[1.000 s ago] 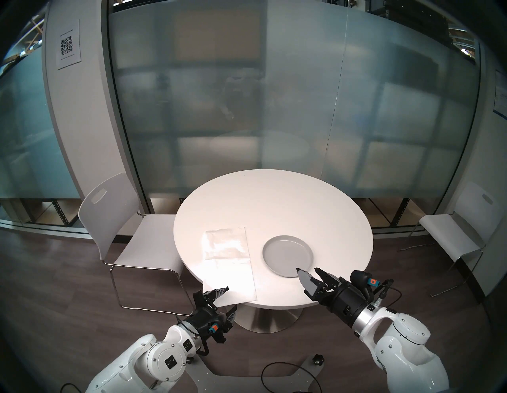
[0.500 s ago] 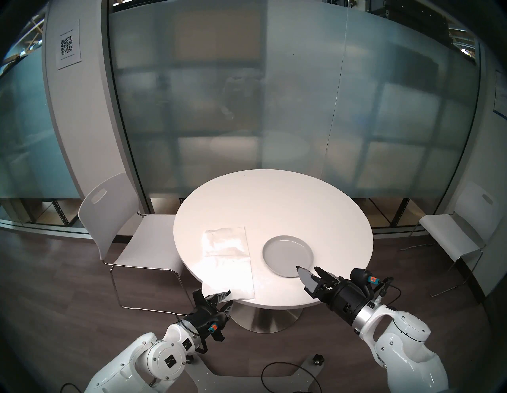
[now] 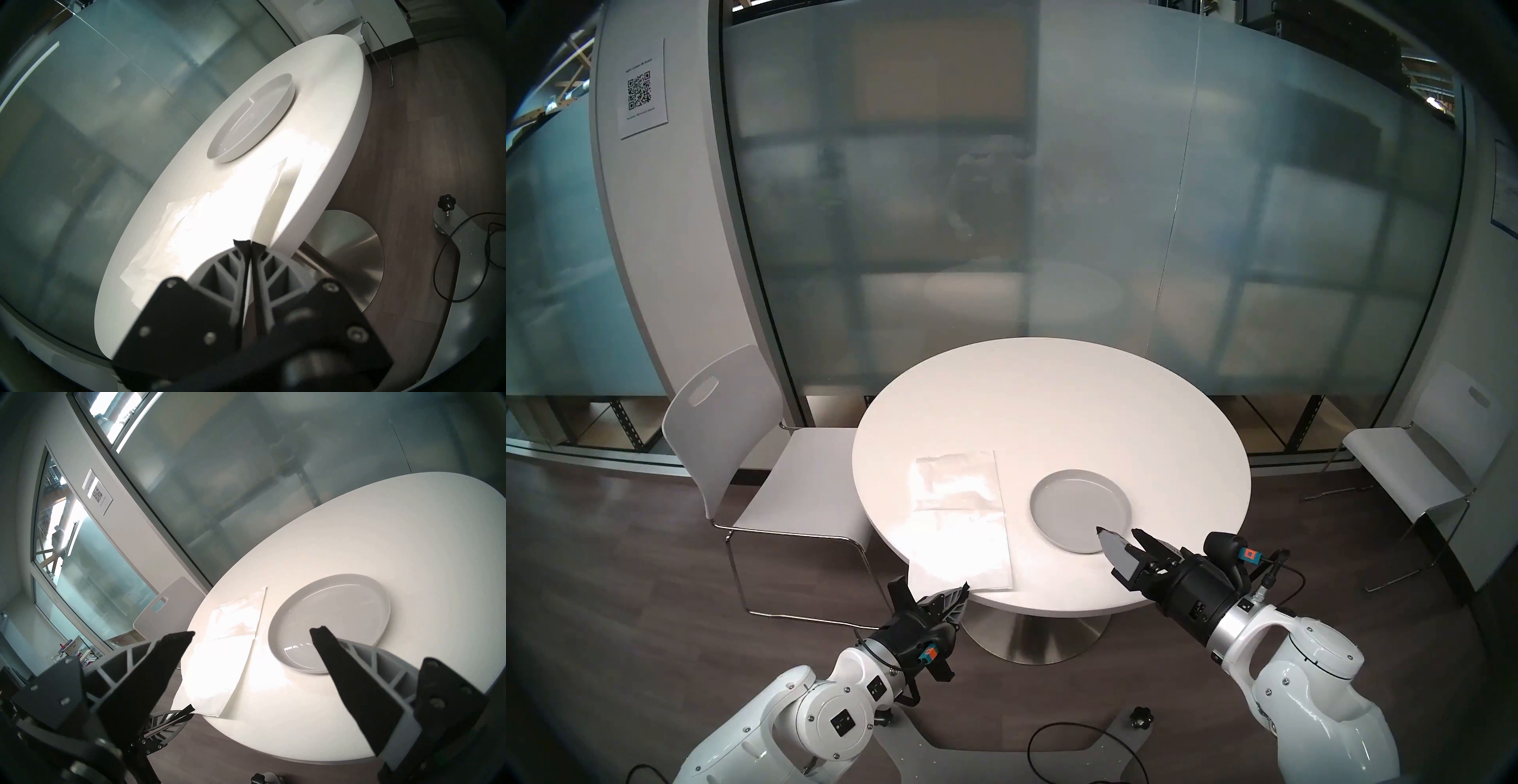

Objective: Fold the napkin in half twice and place it beside the plate

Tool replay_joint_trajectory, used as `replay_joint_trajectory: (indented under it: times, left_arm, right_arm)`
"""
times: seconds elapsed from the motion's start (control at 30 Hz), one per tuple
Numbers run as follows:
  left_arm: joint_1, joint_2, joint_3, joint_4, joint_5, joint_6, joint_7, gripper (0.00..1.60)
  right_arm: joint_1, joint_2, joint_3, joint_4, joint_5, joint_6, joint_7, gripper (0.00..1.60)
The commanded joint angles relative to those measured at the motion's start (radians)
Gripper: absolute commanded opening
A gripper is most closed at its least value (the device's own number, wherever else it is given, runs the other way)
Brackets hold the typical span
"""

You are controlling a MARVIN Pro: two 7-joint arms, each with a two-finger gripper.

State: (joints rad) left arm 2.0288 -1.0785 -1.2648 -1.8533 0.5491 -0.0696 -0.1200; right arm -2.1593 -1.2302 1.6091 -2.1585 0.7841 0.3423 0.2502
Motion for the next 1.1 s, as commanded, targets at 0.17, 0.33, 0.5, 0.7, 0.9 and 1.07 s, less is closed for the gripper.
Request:
replay_joint_trajectory:
  times: [0.17, 0.33, 0.5, 0.7, 0.9, 1.07]
  left_arm:
    - [0.021, 0.014, -0.014, -0.088, -0.021, -0.010, -0.004, 0.00]
    - [0.036, 0.034, -0.024, -0.163, -0.039, -0.017, -0.017, 0.00]
    - [0.051, 0.065, -0.038, -0.227, -0.049, -0.027, -0.040, 0.00]
    - [0.061, 0.092, -0.063, -0.297, -0.057, -0.041, -0.062, 0.00]
    - [0.090, 0.131, -0.103, -0.391, -0.065, -0.036, -0.097, 0.00]
    - [0.080, 0.125, -0.116, -0.435, -0.116, -0.058, -0.119, 0.00]
  right_arm:
    - [0.021, -0.005, -0.010, -0.009, -0.002, -0.006, 0.000, 1.60]
    - [0.023, -0.006, -0.012, -0.005, -0.003, -0.008, -0.001, 1.60]
    - [0.026, -0.007, -0.011, -0.002, -0.003, -0.011, -0.001, 1.60]
    - [0.026, -0.007, -0.006, -0.003, 0.000, -0.012, 0.000, 1.60]
    - [0.021, -0.006, 0.000, -0.001, 0.001, -0.015, 0.006, 1.60]
    - [0.018, -0.007, 0.005, -0.004, 0.002, -0.014, 0.010, 1.60]
